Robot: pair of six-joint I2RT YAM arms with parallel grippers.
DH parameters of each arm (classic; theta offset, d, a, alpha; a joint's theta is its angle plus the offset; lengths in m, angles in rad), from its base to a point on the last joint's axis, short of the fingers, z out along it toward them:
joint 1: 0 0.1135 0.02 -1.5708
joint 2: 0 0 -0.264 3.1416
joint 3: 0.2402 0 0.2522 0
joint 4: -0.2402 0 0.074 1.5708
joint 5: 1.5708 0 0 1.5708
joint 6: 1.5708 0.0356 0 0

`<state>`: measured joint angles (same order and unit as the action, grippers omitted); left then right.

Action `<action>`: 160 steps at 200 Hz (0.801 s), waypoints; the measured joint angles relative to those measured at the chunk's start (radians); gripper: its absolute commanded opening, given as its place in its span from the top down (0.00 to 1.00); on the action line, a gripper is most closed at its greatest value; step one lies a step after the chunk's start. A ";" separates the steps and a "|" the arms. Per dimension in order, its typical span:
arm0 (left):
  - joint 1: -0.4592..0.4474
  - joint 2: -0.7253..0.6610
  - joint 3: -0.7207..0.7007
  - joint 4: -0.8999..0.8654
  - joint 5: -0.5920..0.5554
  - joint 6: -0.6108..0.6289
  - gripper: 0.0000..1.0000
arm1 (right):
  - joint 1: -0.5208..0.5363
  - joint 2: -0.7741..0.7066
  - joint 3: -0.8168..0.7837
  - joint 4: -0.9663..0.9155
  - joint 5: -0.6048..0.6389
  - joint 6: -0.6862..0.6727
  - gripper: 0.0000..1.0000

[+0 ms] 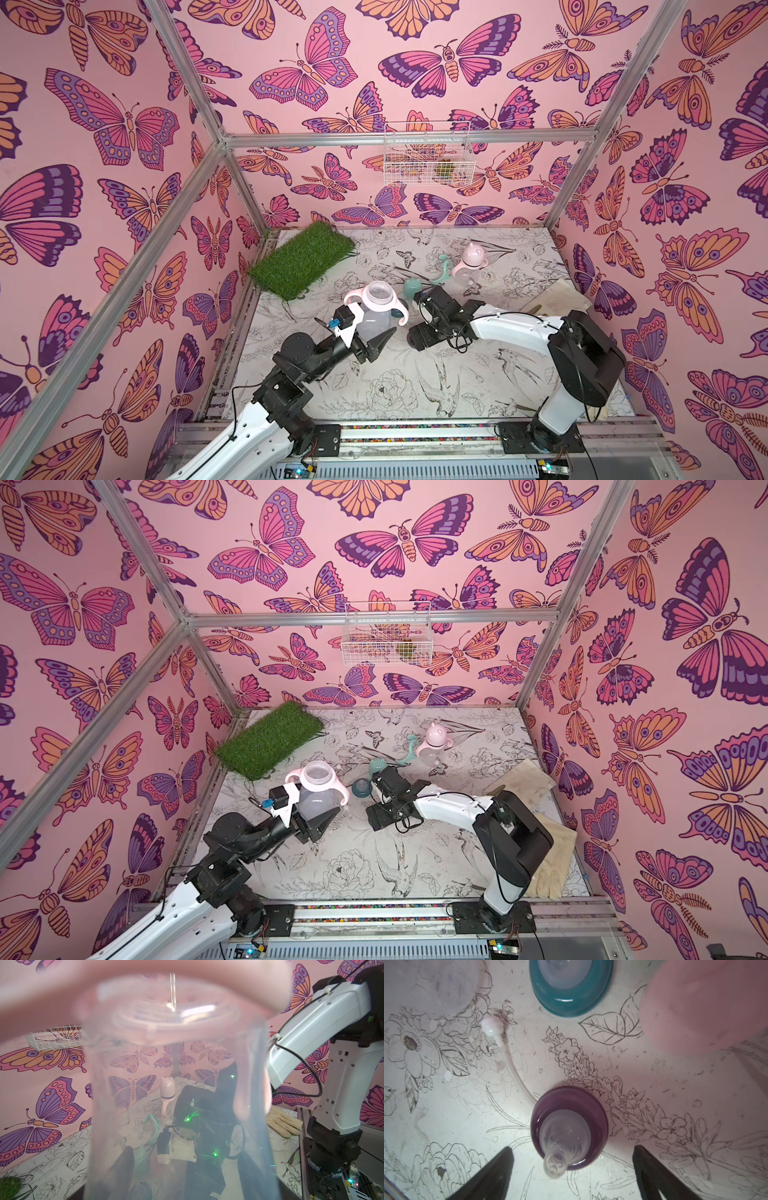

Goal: Assemble the baby bottles
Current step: Pick up the nipple from the center of the board.

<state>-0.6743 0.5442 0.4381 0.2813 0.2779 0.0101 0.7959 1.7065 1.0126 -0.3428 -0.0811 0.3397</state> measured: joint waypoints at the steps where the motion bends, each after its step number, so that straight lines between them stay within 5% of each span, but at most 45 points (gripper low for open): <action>1: 0.000 0.000 0.000 0.000 0.000 0.000 1.00 | 0.000 0.001 0.000 0.000 0.000 0.000 0.09; 160: 0.000 -0.012 0.000 -0.030 0.007 0.000 1.00 | 0.109 0.141 0.101 -0.060 0.170 -0.063 0.23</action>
<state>-0.6743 0.5320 0.4381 0.2516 0.2848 0.0105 0.9047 1.8477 1.1141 -0.4030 0.0887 0.2768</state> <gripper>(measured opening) 0.788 0.798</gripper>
